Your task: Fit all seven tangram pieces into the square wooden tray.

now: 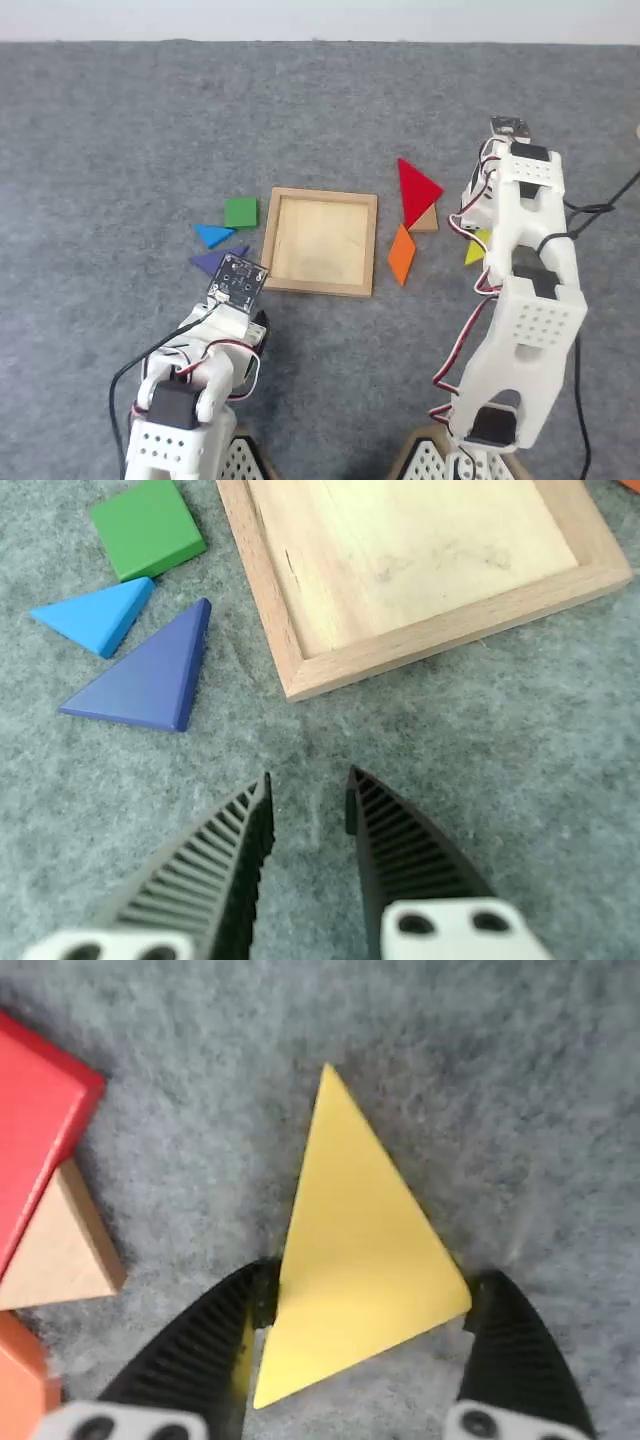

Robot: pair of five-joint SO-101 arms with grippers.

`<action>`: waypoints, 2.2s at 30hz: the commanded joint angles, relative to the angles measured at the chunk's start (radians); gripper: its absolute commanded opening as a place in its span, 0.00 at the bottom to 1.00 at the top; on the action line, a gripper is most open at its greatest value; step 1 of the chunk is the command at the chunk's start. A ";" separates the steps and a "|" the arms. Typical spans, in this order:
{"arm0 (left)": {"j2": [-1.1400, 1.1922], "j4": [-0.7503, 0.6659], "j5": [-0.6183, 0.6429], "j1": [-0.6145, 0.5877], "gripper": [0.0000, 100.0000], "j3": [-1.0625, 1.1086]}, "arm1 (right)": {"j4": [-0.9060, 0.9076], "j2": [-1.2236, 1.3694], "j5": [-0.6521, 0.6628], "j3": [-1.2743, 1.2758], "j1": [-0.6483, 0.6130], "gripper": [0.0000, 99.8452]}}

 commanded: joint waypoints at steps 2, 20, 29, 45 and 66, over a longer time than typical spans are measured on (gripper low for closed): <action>-0.017 0.003 0.009 -0.006 0.12 -0.012 | 0.010 -0.001 -0.011 -0.023 0.008 0.22; -0.017 0.003 0.009 -0.006 0.12 -0.012 | 0.099 -0.180 -0.055 -0.034 -0.128 0.16; -0.017 0.003 0.009 -0.006 0.12 -0.012 | 0.137 -0.242 -0.095 -0.032 -0.275 0.16; -0.017 0.003 0.009 -0.006 0.12 -0.012 | 0.030 -0.120 -0.189 -0.012 -0.117 0.31; -0.017 0.003 0.009 -0.006 0.12 -0.012 | -0.013 -0.028 -0.107 -0.020 -0.068 0.32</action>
